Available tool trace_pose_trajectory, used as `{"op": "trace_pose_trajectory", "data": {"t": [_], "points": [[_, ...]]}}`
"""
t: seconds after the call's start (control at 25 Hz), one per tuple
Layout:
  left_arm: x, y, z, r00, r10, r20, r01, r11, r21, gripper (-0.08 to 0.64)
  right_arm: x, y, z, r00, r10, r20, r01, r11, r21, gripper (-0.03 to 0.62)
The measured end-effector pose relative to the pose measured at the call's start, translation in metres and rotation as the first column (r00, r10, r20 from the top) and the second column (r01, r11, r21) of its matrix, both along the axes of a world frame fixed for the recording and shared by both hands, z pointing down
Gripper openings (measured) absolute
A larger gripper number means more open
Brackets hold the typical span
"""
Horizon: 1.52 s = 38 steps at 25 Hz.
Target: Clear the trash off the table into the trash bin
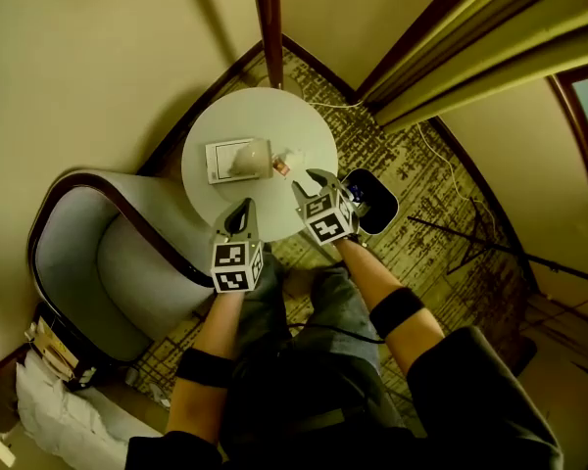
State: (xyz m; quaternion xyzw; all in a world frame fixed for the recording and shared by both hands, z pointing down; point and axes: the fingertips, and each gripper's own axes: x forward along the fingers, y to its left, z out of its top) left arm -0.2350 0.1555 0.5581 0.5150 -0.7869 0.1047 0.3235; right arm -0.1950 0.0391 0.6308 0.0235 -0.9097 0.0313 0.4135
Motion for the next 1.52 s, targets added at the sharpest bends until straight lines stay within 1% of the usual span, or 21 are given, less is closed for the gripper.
{"op": "trace_pose_trajectory", "data": {"t": [0.04,0.08,0.12,0.2,0.24,0.48,0.52,0.56,0.6,0.72,0.88,1.0,1.12,1.16,1.2,1.24,1.28,1.48,1.52], "points": [[-0.003,-0.001,0.007,1.000,-0.002,-0.002,0.002,1.000,-0.003,0.002,-0.003,-0.002,0.010,1.000,-0.002,-0.009,0.002,1.000,-0.001,0.175],[-0.004,-0.004,0.012,1.000,-0.001,-0.007,0.001,1.000,-0.005,0.002,-0.006,-0.003,0.020,1.000,-0.004,-0.017,0.004,1.000,-0.004,0.217],[-0.006,-0.007,0.017,1.000,0.000,-0.013,0.000,1.000,-0.008,0.002,-0.008,-0.005,0.030,1.000,-0.003,-0.025,0.003,1.000,-0.007,0.236],[-0.011,-0.012,0.029,1.000,0.000,-0.015,0.000,1.000,-0.015,0.002,-0.013,-0.012,0.050,0.999,0.002,-0.042,-0.003,1.000,-0.014,0.248],[-0.014,-0.014,0.036,1.000,0.000,-0.012,0.000,1.000,-0.020,0.002,-0.015,-0.015,0.060,0.999,0.007,-0.050,-0.008,1.000,-0.019,0.275],[-0.018,-0.033,0.066,0.999,0.032,-0.026,-0.032,0.999,-0.024,0.002,-0.027,-0.034,0.111,0.996,0.024,-0.082,-0.026,0.999,-0.027,0.282],[-0.019,-0.033,0.072,0.999,0.033,-0.024,-0.033,0.999,-0.028,0.002,-0.030,-0.036,0.118,0.996,0.019,-0.086,-0.022,0.999,-0.028,0.307],[-0.019,-0.034,0.076,0.999,0.035,-0.024,-0.036,0.999,-0.031,0.002,-0.033,-0.037,0.124,0.996,0.015,-0.091,-0.017,0.999,-0.030,0.307],[-0.018,-0.035,0.079,0.999,0.040,-0.028,-0.041,0.999,-0.033,0.002,-0.035,-0.039,0.130,0.995,0.012,-0.098,-0.015,0.999,-0.032,0.328],[-0.016,-0.040,0.085,0.998,0.054,-0.041,-0.056,0.998,-0.035,0.002,-0.040,-0.047,0.148,0.993,0.022,-0.112,-0.026,0.999,-0.035,0.330],[-0.015,-0.035,0.097,0.998,0.059,-0.039,-0.060,0.997,-0.047,0.002,-0.048,-0.054,0.164,0.993,0.025,-0.117,-0.029,0.999,-0.035,0.330],[-0.014,-0.026,0.105,0.998,0.060,-0.033,-0.062,0.996,-0.068,0.002,-0.048,-0.048,0.173,0.991,0.018,-0.131,-0.027,0.997,-0.071,0.330],[-0.015,-0.022,0.108,0.997,0.055,-0.045,-0.058,0.995,-0.080,0.003,-0.051,-0.043,0.179,0.990,0.006,-0.140,-0.021,0.994,-0.105,0.330],[-0.015,-0.022,0.108,0.997,0.053,-0.050,-0.057,0.995,-0.080,0.003,-0.052,-0.042,0.180,0.990,0.004,-0.142,-0.021,0.993,-0.114,0.315],[-0.016,-0.021,0.110,0.997,0.050,-0.051,-0.054,0.995,-0.082,0.003,-0.052,-0.041,0.181,0.990,0.004,-0.143,-0.022,0.992,-0.122,0.274],[-0.017,-0.020,0.112,0.998,0.048,-0.049,-0.052,0.995,-0.084,0.003,-0.053,-0.041,0.182,0.990,0.005,-0.143,-0.023,0.992,-0.126,0.254],[-0.018,-0.019,0.113,0.998,0.046,-0.048,-0.050,0.995,-0.086,0.003,-0.053,-0.041,0.182,0.990,0.006,-0.144,-0.025,0.992,-0.127,0.217],[-0.020,-0.022,0.113,0.997,0.045,-0.057,-0.050,0.995,-0.087,0.003,-0.055,-0.042,0.174,0.992,0.015,-0.125,-0.033,0.990,-0.138,0.119],[-0.020,-0.022,0.112,0.997,0.045,-0.058,-0.050,0.995,-0.086,0.003,-0.054,-0.043,0.173,0.992,0.018,-0.123,-0.034,0.990,-0.133,0.085]]}}
